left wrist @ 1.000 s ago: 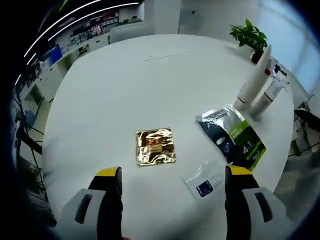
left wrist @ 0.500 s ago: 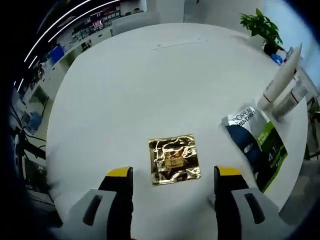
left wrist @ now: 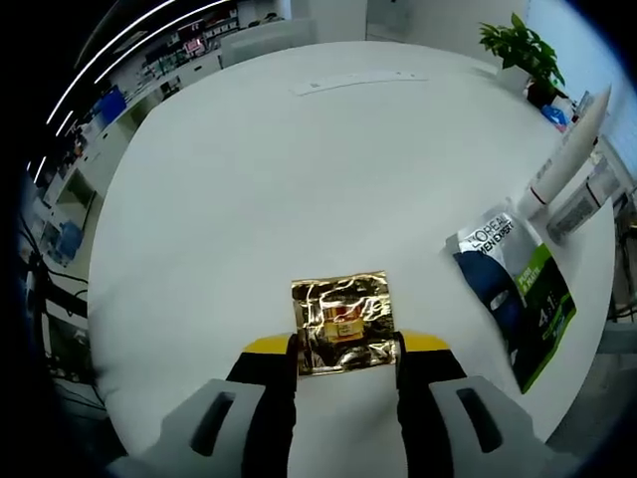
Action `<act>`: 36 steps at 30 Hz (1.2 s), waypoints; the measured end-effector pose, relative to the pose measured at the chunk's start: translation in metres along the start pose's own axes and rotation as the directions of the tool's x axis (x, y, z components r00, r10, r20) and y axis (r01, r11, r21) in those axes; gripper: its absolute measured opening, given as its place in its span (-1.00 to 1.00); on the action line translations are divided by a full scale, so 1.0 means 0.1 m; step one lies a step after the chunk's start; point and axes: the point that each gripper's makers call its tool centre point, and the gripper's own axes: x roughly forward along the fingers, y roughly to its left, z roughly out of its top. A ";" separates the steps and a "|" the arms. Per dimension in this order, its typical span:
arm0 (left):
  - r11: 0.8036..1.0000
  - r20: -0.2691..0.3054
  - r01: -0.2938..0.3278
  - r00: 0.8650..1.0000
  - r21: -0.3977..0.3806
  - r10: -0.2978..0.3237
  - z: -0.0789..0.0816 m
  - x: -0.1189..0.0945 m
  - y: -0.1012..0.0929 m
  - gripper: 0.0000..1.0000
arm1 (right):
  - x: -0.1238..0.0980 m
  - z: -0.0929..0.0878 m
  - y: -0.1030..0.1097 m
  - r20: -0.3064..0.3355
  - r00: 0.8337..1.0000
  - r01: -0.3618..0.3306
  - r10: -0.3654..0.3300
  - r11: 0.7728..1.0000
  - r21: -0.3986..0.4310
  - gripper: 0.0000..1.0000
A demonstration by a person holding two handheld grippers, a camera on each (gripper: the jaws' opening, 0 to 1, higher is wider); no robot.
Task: Arrange the skincare products in the storage area until every visible bottle or jar stands upright without overlapping.
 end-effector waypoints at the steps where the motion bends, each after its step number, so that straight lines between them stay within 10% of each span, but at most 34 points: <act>1: 1.000 0.001 0.000 1.000 -0.007 0.000 0.00 0.00 0.00 -0.29 | 0.00 0.00 0.00 -0.001 1.000 -0.001 0.001 1.000 0.000 0.93; 6: 0.999 -0.008 -0.018 1.000 -0.045 0.017 0.01 -0.03 0.01 -0.31 | 0.01 -0.01 0.01 -0.005 1.000 -0.003 0.003 1.000 0.000 0.92; 12: 0.960 0.017 -0.007 1.000 -0.281 0.012 0.05 -0.11 -0.09 -0.31 | 0.01 0.00 0.02 -0.003 1.000 -0.006 0.006 1.000 0.004 0.91; 29: 0.918 0.104 -0.124 0.979 -0.378 0.175 0.13 -0.12 -0.41 -0.32 | -0.01 0.03 0.02 0.017 1.000 -0.007 0.006 1.000 0.019 0.91; 36: 0.932 0.064 -0.125 0.986 -0.342 0.155 0.00 0.07 -0.53 -0.30 | -0.01 0.02 0.00 0.017 1.000 -0.007 0.007 1.000 0.022 0.91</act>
